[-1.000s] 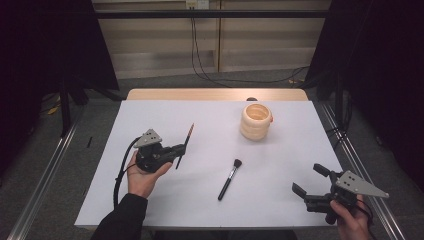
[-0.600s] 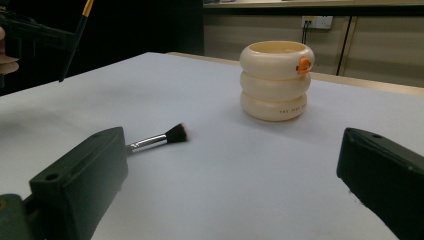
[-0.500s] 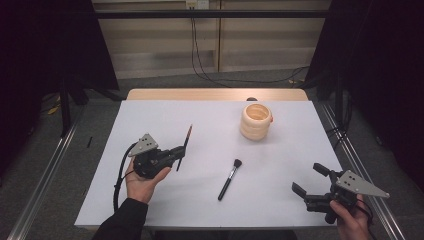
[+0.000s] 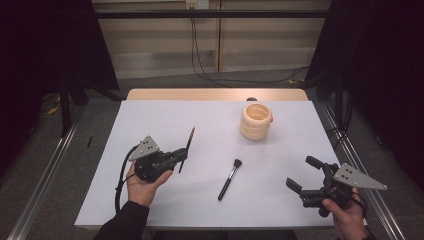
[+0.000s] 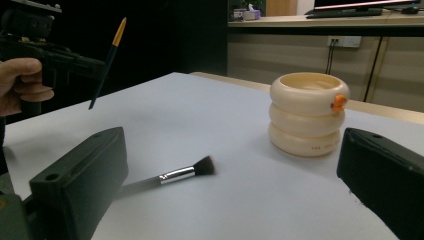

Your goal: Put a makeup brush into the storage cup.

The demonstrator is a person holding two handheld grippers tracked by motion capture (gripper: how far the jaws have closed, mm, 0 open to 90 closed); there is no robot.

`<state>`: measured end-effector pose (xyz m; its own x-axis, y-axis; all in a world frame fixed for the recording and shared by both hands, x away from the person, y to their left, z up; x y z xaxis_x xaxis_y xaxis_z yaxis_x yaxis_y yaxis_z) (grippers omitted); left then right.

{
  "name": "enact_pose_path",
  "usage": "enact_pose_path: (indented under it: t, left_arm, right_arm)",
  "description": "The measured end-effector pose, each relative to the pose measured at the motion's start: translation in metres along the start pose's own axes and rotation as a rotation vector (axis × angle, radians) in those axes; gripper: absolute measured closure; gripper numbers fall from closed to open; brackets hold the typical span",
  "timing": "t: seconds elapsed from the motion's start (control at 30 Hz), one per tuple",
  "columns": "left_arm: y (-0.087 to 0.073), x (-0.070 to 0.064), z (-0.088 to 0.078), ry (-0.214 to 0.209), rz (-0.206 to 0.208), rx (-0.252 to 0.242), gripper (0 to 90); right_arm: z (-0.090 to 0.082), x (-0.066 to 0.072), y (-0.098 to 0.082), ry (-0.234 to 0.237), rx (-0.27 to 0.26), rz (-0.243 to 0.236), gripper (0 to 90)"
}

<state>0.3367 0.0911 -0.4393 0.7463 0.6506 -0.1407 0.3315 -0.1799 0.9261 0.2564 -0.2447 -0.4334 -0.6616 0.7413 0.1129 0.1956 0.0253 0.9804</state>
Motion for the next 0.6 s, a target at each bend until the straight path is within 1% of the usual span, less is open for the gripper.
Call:
enact_pose_path:
  t: [0.03,0.07,0.13,0.17,0.2,0.23,0.27,0.33,0.37,0.4,0.43,0.47,0.5,0.53,0.6]
  left_arm:
    - [0.0,0.0,0.0,0.01,-0.002,-0.001,83.9]
    - [0.001,-0.002,0.001,-0.019,-0.002,-0.008,83.9]
    - [0.002,-0.003,0.001,-0.008,-0.002,-0.012,83.9]
    - [0.002,-0.003,0.0,-0.003,-0.004,-0.007,83.9]
    - [0.002,-0.004,0.001,-0.003,-0.008,-0.011,83.9]
    - [0.002,-0.004,0.001,-0.008,-0.004,-0.012,83.9]
    - [0.003,-0.006,0.001,-0.027,-0.009,-0.025,83.9]
    - [0.004,-0.008,0.001,-0.033,-0.009,-0.029,83.9]
    - [0.004,-0.007,0.0,-0.021,-0.006,-0.021,83.9]
    - [0.005,-0.008,0.0,-0.029,-0.007,-0.025,83.9]
    - [0.006,-0.008,0.0,-0.016,-0.012,-0.028,83.9]
    - [0.006,-0.009,0.0,-0.017,-0.01,-0.029,83.9]
    - [0.007,-0.01,0.001,-0.019,-0.018,-0.036,83.9]
    - [0.007,-0.012,0.001,-0.025,-0.01,-0.034,83.9]
    - [0.009,-0.016,0.002,-0.055,-0.003,-0.045,83.9]
  right_arm:
    - [0.004,0.0,0.003,0.01,-0.005,0.0,0.0]
    - [0.01,0.001,0.006,0.023,-0.005,-0.004,0.0]
    - [0.012,0.002,0.007,0.028,-0.005,0.0,0.0]
    - [0.02,0.006,0.01,0.063,0.002,-0.001,0.0]
    - [0.024,0.007,0.012,0.068,0.003,-0.009,0.0]
    - [0.024,0.007,0.012,0.068,0.003,-0.009,0.0]
    - [0.027,0.008,0.013,0.069,0.002,-0.011,0.0]
    - [0.034,0.011,0.015,0.072,0.013,0.002,0.0]
    - [0.037,0.012,0.016,0.078,0.013,0.01,0.0]
    - [0.039,0.012,0.018,0.079,0.009,0.01,0.0]
    - [0.042,0.014,0.019,0.087,0.011,0.016,0.0]
    - [0.045,0.015,0.02,0.098,0.018,0.014,0.0]
    - [0.045,0.015,0.02,0.098,0.018,0.014,0.0]
    - [0.048,0.016,0.022,0.102,0.015,0.013,0.0]
    - [0.052,0.02,0.025,0.123,0.009,0.002,2.2]
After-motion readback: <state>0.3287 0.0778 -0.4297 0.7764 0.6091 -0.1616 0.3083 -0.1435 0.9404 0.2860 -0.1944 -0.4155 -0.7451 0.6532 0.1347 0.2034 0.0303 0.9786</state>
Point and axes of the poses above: each handheld gripper's, and its own axes: z roughly forward along the jaws, y roughly out of its top, x roughly to its left, the point moved 9 cm from there along z, roughly forward along the jaws, and after that the axes turned 5 degrees about y, right-handed, at the moved point
